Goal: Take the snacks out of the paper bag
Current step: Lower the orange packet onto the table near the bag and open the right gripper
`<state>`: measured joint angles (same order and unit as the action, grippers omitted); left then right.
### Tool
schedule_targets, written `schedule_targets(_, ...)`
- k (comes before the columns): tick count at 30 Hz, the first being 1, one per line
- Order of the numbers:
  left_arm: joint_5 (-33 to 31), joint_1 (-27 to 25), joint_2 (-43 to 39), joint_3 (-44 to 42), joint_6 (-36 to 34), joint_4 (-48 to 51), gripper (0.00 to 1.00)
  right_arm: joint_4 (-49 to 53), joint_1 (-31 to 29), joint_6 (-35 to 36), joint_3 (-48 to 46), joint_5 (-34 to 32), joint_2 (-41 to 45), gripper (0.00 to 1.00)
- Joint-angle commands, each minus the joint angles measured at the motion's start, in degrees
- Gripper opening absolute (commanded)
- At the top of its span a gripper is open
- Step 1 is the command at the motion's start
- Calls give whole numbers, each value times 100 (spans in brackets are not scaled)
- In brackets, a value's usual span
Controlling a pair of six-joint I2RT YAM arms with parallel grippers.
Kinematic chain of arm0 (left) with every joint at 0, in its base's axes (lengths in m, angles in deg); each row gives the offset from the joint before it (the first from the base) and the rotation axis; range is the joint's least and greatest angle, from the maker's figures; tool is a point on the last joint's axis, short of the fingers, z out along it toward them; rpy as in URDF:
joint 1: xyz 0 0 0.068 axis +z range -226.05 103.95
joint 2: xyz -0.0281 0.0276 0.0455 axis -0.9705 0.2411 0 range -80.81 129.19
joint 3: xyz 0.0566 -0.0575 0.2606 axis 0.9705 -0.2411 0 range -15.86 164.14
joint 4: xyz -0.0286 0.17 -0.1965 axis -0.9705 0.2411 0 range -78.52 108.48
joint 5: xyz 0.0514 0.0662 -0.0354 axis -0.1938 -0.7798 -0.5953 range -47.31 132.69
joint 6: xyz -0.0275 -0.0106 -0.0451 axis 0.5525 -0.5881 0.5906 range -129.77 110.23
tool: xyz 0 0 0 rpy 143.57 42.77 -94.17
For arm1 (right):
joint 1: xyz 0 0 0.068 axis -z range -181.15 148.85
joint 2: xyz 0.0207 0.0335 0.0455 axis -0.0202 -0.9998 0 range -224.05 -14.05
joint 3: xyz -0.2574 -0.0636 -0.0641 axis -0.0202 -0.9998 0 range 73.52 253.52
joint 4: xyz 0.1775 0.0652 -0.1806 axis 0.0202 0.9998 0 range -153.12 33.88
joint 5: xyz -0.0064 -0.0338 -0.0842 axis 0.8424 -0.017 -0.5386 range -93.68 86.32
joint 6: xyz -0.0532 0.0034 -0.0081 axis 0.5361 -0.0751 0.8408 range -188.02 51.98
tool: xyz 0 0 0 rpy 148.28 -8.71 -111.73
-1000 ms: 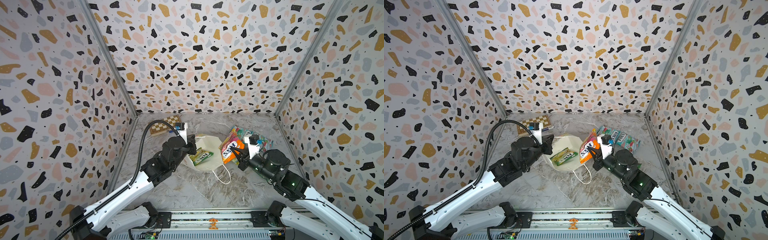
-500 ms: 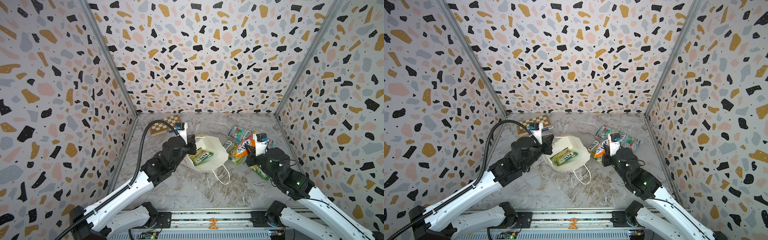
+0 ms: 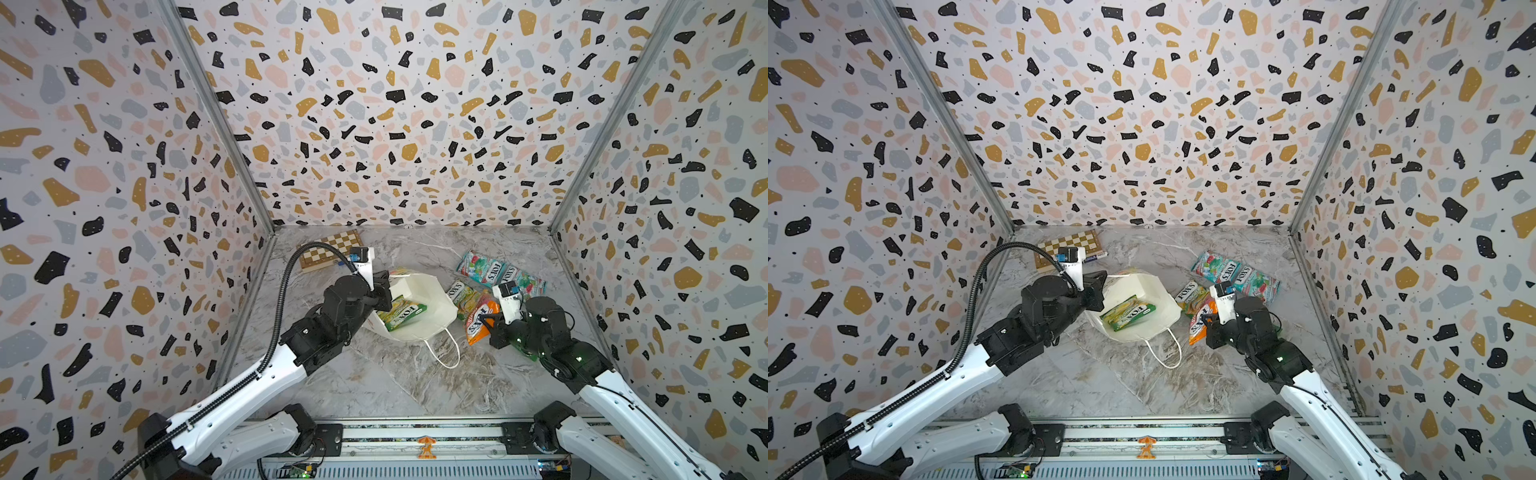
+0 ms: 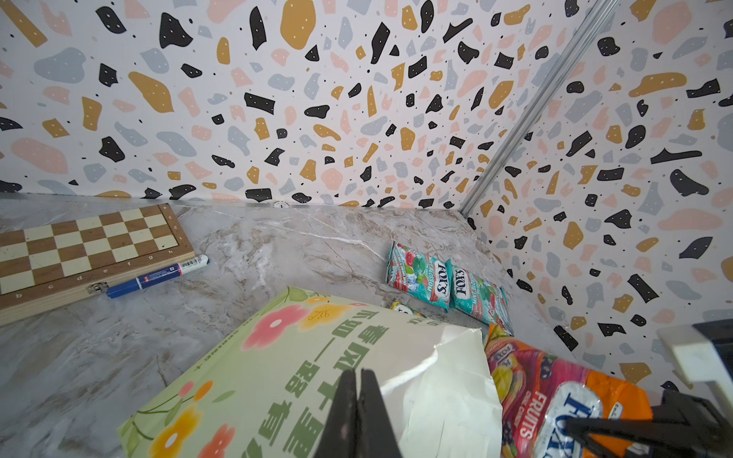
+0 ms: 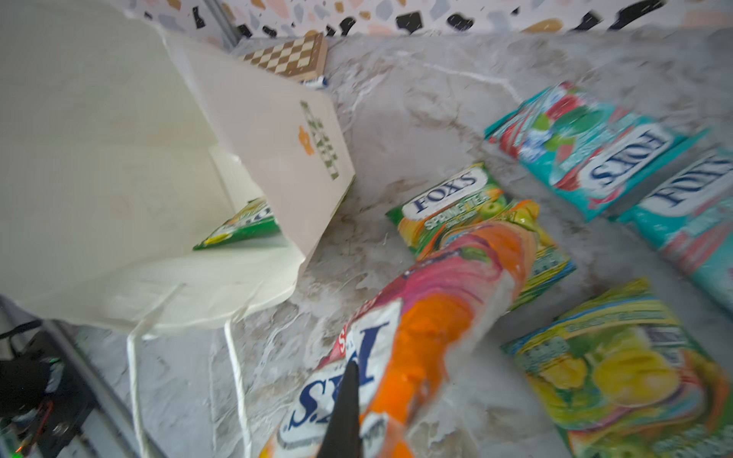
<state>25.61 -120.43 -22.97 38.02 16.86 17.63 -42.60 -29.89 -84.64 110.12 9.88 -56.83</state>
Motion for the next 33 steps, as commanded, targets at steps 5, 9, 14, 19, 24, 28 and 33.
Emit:
schedule_targets(5,-106,-3,-124,-49,28,-138,0,-1734,19,-768,-709,1588,-101,0)
schedule_targets(9,-119,-9,-146,-63,42,-141,0,-2707,21,-1203,-1220,2011,-252,0)
schedule_targets(14,-116,-8,-154,-80,36,-156,0,-3598,26,-1509,-1717,2328,-571,0)
schedule_targets(19,-118,-9,-159,-80,32,-150,0,-3842,26,-1442,-1927,2366,-950,0)
schedule_targets(24,-120,-9,-159,-80,26,-149,0,-3654,34,-1211,-2042,2004,-1125,0)
schedule_targets(28,-113,-9,-146,-80,26,-154,0,-3352,38,-1001,-2057,1580,-1181,0)
schedule_targets(33,-102,-9,-135,-79,26,-158,0,-3061,36,-838,-2041,1198,-1319,6)
